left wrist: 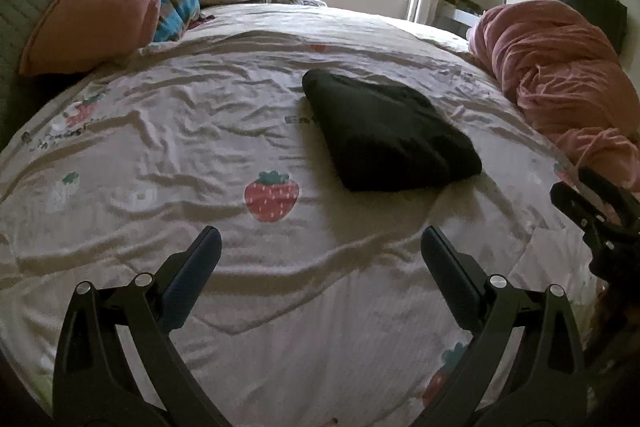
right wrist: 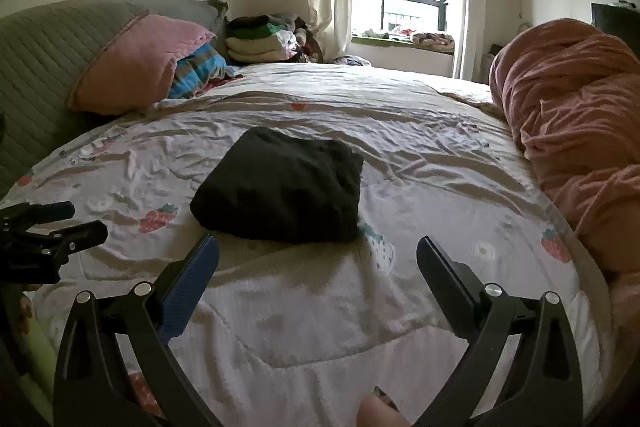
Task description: Fold small clothes
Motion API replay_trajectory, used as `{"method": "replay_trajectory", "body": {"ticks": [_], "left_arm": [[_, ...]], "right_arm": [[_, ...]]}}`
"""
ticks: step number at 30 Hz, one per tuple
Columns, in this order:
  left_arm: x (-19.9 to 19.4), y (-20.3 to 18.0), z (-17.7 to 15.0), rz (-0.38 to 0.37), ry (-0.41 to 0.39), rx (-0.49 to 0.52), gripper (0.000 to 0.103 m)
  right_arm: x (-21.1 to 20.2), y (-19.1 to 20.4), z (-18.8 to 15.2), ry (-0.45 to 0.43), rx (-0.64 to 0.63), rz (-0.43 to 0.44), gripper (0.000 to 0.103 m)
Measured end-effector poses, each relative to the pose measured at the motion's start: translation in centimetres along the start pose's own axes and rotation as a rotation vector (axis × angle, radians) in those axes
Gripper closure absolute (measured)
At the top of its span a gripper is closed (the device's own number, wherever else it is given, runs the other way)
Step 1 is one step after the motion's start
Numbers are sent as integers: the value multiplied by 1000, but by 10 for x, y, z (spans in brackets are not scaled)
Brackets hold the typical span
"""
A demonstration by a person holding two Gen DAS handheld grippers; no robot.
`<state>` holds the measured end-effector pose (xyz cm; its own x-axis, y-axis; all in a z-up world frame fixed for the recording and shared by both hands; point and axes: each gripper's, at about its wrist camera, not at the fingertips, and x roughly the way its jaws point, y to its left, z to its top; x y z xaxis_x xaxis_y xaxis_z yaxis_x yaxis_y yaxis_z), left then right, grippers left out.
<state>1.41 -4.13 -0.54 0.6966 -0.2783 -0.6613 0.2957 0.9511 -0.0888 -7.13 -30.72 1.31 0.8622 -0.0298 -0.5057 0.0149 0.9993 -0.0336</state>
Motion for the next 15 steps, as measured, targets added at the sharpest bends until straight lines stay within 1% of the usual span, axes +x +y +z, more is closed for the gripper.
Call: {"method": "replay_trajectory", "body": {"ticks": [8,15], "left_arm": [[7,3,-17,-12,15,-9,9],[16,6,-25,-25,30,-20,9]], "right_arm": [[4,4,-14,24,14,-27,5],[6,4,-24,26,28,-68,5]]}}
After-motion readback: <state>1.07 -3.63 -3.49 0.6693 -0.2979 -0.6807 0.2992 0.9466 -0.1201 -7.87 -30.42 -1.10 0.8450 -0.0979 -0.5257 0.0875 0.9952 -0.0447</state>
